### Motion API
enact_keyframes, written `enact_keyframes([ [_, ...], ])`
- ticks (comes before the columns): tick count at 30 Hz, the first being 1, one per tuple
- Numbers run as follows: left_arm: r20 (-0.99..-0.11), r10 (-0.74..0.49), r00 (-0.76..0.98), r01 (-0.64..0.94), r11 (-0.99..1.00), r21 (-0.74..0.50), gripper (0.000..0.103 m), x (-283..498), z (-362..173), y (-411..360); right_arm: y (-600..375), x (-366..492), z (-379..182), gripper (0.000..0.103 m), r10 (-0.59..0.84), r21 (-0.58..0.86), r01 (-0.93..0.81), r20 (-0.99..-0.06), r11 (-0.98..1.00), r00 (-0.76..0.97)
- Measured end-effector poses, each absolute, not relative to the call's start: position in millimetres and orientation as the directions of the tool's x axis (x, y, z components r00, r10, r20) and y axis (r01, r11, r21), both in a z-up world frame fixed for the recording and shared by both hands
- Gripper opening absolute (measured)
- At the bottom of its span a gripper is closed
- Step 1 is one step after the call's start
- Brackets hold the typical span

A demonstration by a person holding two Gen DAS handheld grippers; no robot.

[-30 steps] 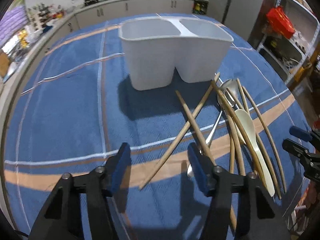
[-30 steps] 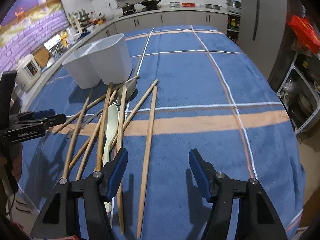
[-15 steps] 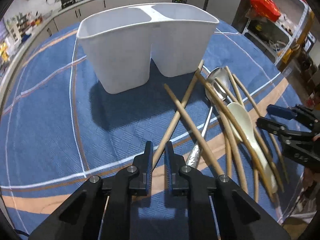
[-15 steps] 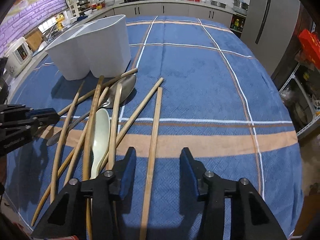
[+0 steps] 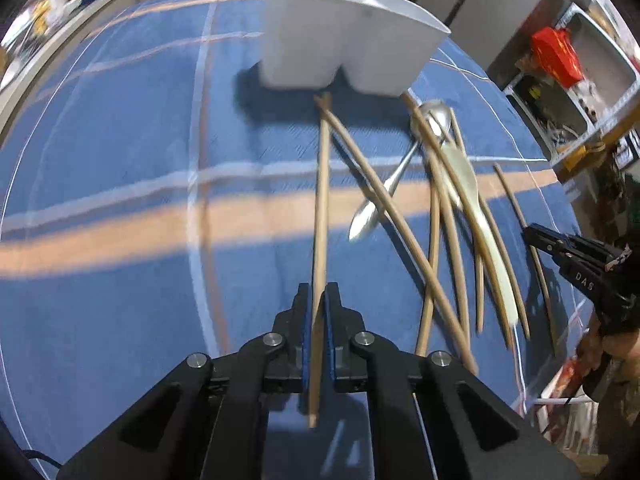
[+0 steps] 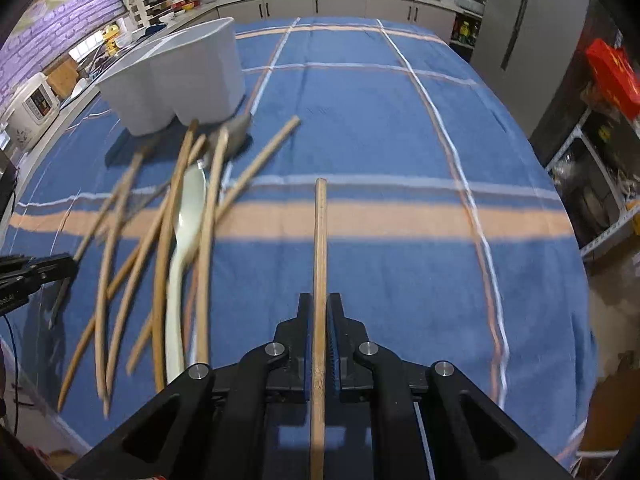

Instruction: Organize utensils

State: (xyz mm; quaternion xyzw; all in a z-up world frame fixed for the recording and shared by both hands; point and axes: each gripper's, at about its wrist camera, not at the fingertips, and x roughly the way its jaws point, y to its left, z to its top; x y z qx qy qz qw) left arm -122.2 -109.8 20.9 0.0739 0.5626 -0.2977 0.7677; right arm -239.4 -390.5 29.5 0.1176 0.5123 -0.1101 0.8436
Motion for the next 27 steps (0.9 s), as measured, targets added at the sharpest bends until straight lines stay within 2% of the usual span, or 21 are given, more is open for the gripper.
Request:
enact_keyframes([
  [9, -0.898, -0.41, 0.158, 0.442, 0.843, -0.307, 0.006, -165.0, 19.6, -43.5, -398.4, -294.1, 30.4, 0.008, -0.04, 0.113, 0.307, -0.891, 0.945, 0.452],
  [15, -0.893, -0.397, 0.211, 0.435, 0.857, -0.278, 0.007, -153.9, 29.4, -46.2, -403.2, -281.4, 30.4, 0.02, -0.011, 0.139, 0.296, -0.891, 0.945, 0.455],
  [16, -0.892, -0.397, 0.217, 0.43, 0.859, -0.278, 0.01, -149.0, 31.3, -49.1, -401.7, -280.1, 30.5, 0.023, -0.011, 0.137, 0.294, -0.891, 0.946, 0.453],
  [18, -0.883, -0.407, 0.232, 0.419, 0.862, -0.287, 0.028, -141.7, 34.1, -49.8, -400.2, -276.6, 30.8, 0.028, -0.009, 0.136, 0.288, -0.892, 0.948, 0.451],
  [19, -0.874, -0.415, 0.253, 0.405, 0.866, -0.294, 0.043, -136.4, 37.1, -50.6, -399.0, -277.1, 30.9, 0.029, -0.009, 0.136, 0.287, -0.892, 0.948, 0.452],
  [20, -0.867, -0.42, 0.268, 0.393, 0.869, -0.3, 0.049, -130.5, 37.5, -54.1, -398.7, -275.0, 31.0, 0.03, -0.01, 0.134, 0.285, -0.892, 0.949, 0.451],
  [27, -0.885, -0.403, 0.234, 0.289, 0.898, -0.332, 0.05, -90.8, 27.8, -59.8, -400.6, -265.2, 31.9, 0.03, -0.023, 0.11, 0.274, -0.898, 0.955, 0.44],
])
